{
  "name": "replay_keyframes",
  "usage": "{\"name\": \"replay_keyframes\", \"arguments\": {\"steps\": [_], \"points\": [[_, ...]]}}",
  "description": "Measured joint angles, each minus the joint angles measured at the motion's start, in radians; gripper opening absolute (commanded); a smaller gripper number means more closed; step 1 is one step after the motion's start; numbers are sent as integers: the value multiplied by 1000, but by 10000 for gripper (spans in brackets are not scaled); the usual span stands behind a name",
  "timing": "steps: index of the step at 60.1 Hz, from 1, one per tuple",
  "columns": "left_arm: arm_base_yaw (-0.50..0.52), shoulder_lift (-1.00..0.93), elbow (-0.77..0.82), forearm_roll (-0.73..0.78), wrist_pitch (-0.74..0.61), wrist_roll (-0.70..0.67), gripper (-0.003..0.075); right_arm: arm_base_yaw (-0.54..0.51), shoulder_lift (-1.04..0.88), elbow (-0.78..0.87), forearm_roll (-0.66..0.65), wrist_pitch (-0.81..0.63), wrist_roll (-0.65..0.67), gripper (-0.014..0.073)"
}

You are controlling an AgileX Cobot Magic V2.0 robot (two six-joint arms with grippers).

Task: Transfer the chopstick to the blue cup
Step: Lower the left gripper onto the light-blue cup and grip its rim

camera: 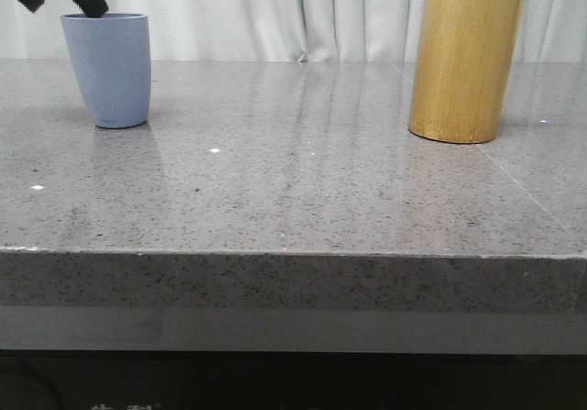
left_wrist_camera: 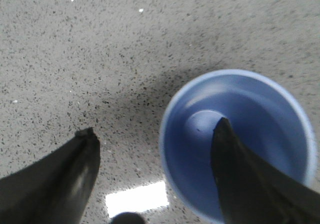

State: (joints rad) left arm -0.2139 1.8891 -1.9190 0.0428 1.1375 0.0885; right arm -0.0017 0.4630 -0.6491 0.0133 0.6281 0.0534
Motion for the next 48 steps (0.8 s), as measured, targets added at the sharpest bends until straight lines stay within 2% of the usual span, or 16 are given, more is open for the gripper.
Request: {"name": "replay_keyframes", "arguments": {"steps": [6,11,32,39,48], "points": [[0,42,-34,10,9,0,454,0,0,0,0,0,0,538],[0,63,-45,10,12,0,420,0,0,0,0,0,0,538],[0,69,-51,-17,6,-2,78,0,0,0,0,2,0,538],[0,69,-51,-43,6,-2,-11,0,0,0,0,2,0,538],[0,69,-53,-77,4,-2,-19,0,0,0,0,3,0,538]]}}
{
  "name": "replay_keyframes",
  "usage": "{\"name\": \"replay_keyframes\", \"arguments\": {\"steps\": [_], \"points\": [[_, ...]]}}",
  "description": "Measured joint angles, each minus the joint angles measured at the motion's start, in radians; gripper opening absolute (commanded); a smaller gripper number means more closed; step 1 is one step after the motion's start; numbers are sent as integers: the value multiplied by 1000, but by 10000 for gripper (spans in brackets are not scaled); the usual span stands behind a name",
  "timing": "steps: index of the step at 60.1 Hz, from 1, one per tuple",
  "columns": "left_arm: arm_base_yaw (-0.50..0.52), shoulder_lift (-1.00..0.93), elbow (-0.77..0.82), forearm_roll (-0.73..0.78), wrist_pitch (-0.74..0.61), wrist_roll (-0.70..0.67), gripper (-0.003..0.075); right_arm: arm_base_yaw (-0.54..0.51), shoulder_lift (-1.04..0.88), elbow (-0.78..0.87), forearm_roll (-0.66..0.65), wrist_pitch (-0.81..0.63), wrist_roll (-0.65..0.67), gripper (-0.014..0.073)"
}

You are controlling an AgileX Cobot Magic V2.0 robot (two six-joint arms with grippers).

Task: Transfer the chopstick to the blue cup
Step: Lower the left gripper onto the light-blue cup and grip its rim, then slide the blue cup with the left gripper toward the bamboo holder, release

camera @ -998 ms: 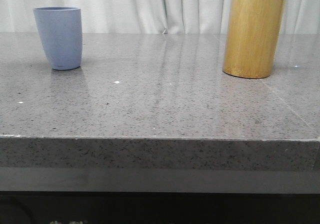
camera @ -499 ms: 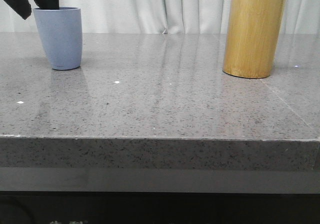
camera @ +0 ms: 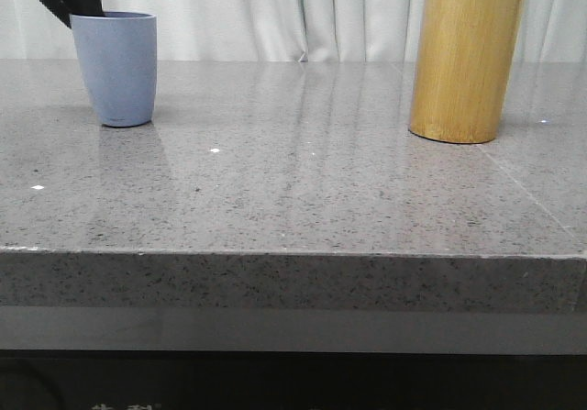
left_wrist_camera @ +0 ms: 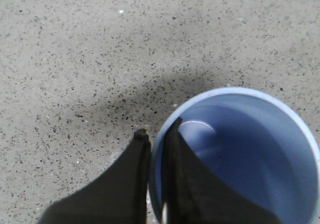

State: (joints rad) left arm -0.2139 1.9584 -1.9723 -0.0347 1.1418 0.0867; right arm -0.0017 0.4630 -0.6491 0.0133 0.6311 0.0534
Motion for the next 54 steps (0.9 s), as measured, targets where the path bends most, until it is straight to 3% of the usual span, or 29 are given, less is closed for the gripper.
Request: {"name": "replay_keyframes", "arguments": {"steps": [11,44,54], "points": [[-25,1,-13,-21,5,0,-19,0,0,0,0,2,0,538],[-295,7,-35,-29,-71,4,-19,0,0,0,0,7,-2,538],[-329,35,-53,-7,-78,6,-19,0,0,0,0,9,-2,538]]}}
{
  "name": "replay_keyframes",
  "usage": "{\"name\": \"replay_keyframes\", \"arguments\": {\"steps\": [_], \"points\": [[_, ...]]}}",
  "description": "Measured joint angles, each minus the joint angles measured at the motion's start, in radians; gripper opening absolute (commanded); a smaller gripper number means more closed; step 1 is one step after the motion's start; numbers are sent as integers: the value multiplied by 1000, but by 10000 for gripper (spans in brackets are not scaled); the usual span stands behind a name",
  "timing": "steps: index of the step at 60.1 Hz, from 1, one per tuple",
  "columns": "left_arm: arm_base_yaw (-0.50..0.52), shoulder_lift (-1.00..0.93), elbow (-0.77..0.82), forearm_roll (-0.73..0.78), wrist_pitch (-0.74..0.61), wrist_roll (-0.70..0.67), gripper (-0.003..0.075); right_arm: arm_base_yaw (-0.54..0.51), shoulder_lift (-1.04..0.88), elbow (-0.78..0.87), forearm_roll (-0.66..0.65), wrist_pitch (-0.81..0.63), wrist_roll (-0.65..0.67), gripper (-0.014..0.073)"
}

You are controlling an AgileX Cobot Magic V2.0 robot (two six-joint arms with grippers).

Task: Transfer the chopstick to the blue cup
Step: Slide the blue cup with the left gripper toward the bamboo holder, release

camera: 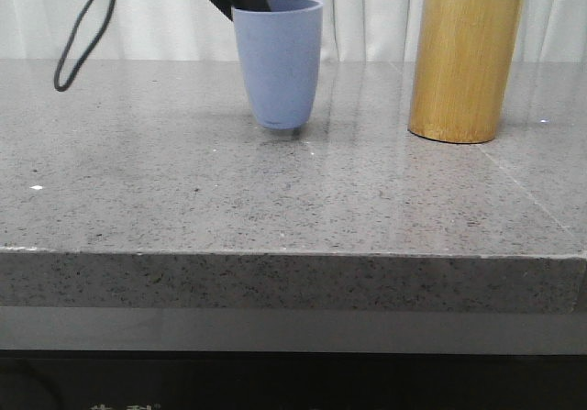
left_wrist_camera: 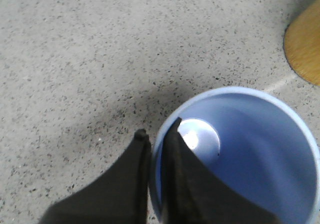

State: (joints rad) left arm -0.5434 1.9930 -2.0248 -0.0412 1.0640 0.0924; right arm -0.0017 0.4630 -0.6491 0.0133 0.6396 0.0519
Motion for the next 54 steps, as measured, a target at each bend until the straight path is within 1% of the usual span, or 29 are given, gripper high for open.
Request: {"name": "replay_keyframes", "arguments": {"steps": [10,21,25,30,31,35,36,40,44,54], "points": [[0,41,-46,9,2,0,-19,0,2,0,0,0,0,538],[0,46,-56,13,8,1,-17,0,2,0,0,0,0,538],[0,46,-57,15,8,1,3,0,2,0,0,0,0,538],[0,46,-57,15,8,1,107,0,2,0,0,1,0,538],[0,46,-57,15,8,1,148,0,2,0,0,1,0,538],[0,48,-57,11,8,1,270,0,2,0,0,1,0,538],[0,48,-57,8,8,1,312,0,2,0,0,1,0,538],[0,48,-57,1,8,1,401,0,2,0,0,1,0,538],[0,50,-57,0,8,1,426,0,2,0,0,1,0,538],[0,50,-69,-4,4,1,407,0,2,0,0,1,0,538]]}}
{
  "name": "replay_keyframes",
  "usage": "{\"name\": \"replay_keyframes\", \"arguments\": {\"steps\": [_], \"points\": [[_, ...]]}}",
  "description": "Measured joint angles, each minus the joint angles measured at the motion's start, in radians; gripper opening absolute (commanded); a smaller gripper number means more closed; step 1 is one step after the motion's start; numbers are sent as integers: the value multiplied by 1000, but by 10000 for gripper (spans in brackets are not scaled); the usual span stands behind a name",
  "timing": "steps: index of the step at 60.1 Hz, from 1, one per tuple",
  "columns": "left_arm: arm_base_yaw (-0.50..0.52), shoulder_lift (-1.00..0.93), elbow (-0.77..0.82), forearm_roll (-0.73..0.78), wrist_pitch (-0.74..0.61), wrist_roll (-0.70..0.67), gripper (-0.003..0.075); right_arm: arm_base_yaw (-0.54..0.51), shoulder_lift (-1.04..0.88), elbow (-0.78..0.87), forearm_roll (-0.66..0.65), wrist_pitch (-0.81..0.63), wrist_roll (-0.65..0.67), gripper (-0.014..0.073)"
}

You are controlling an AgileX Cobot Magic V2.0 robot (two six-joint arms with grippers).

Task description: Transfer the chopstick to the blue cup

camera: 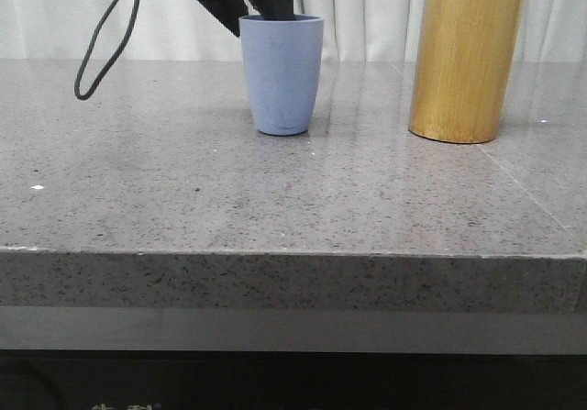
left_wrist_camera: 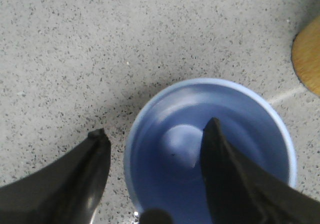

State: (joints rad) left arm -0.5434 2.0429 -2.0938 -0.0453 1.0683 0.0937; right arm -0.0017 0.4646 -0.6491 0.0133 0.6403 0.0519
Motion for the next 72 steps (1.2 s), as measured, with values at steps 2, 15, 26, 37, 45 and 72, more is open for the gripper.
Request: {"name": "replay_keyframes", "arguments": {"steps": [2,15,26,37,45,72], "points": [[0,0,-12,0,0,0,399,0,0,0,0,0,0,538],[0,-46,-99,0,9,-14,355,0,0,0,4,-4,0,538],[0,-176,-83,0,7,-29,324,0,0,0,44,-45,0,538],[0,-382,151,0,-87,-32,313,0,2,0,108,-99,0,538],[0,-554,413,0,-202,-32,313,0,39,0,156,-162,0,538],[0,-1137,1014,-4,-383,-34,313,147,399,0,233,-546,0,538]]}}
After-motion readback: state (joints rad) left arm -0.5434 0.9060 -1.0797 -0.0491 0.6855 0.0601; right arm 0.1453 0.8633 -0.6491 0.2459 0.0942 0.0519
